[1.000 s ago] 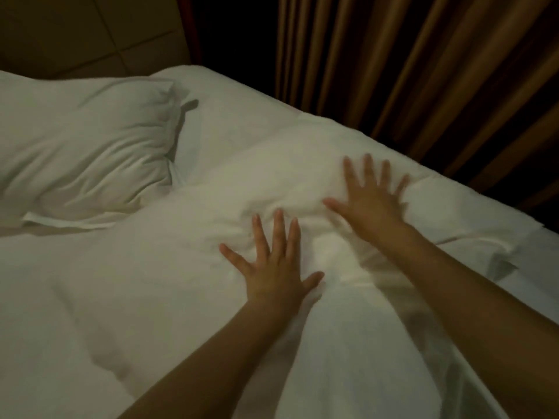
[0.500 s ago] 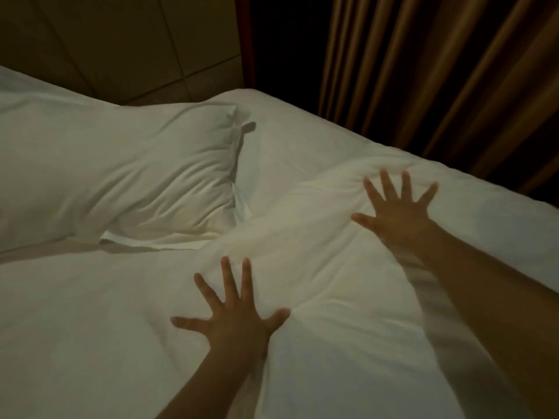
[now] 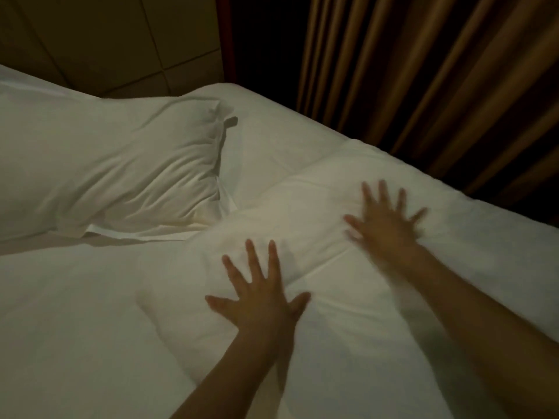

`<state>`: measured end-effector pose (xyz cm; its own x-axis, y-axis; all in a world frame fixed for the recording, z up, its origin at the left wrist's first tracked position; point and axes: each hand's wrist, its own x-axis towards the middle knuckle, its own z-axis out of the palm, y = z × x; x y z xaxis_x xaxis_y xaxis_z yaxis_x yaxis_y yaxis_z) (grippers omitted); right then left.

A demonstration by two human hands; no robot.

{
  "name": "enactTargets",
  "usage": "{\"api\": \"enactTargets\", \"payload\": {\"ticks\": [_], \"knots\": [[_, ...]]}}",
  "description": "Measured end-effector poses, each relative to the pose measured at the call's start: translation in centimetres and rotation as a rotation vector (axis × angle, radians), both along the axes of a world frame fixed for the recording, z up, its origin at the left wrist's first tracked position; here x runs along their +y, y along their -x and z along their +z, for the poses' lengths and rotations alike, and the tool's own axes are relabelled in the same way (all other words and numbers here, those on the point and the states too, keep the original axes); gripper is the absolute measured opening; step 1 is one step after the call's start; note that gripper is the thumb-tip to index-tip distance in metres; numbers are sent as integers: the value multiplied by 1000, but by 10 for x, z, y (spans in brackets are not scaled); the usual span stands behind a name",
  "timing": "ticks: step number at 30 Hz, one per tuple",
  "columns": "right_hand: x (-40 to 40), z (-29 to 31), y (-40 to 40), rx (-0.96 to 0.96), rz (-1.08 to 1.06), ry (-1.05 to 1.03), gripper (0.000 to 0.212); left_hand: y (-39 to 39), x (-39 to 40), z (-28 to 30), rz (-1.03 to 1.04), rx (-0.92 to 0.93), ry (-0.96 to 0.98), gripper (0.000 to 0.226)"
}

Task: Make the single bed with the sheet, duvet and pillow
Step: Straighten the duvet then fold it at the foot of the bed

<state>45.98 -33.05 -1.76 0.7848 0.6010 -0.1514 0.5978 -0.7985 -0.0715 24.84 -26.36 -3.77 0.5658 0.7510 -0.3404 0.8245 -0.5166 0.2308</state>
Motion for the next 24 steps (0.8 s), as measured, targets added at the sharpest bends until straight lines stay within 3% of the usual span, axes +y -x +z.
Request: {"api": "enactTargets", "payload": {"ticks": [3, 5, 9, 11, 14, 15, 16, 18, 19, 21, 22, 24], "knots": [[-24, -7, 32, -5, 163, 97, 70, -14, -51, -4, -118, -76, 98, 116], [-88, -26, 24, 57, -12, 270, 76, 5, -90, -24, -244, -22, 121, 119], [-163, -18, -4, 73, -257, 455, 86, 23, -116, -38, -203, 45, 151, 136], [-149, 3, -3, -23, -216, 357, 86, 6, -136, -14, -210, 68, 226, 129], [-152, 11, 7, -113, 49, 212, 84, -7, -180, 6, -313, -137, 157, 117], [-170, 2, 10, -105, 72, 272, 88, -5, -203, -9, -358, -207, 147, 106], [-197, -7, 10, -68, -22, 336, 89, -3, -223, -19, -424, -251, 118, 81], [-250, -12, 7, 65, -436, 391, 89, 17, -258, -46, -509, -341, -178, 27], [-264, -6, 7, 112, -548, 395, 91, 28, -271, -50, -541, -354, -238, 24], [-271, 7, 21, 61, -437, 418, 90, 48, -282, -54, -690, -296, -203, 24], [-267, 13, 31, 34, -334, 386, 89, 51, -286, -42, -759, -235, -98, 33], [-260, 24, 58, 75, -243, 311, 90, 39, -281, -8, -776, -124, 91, 83]]}}
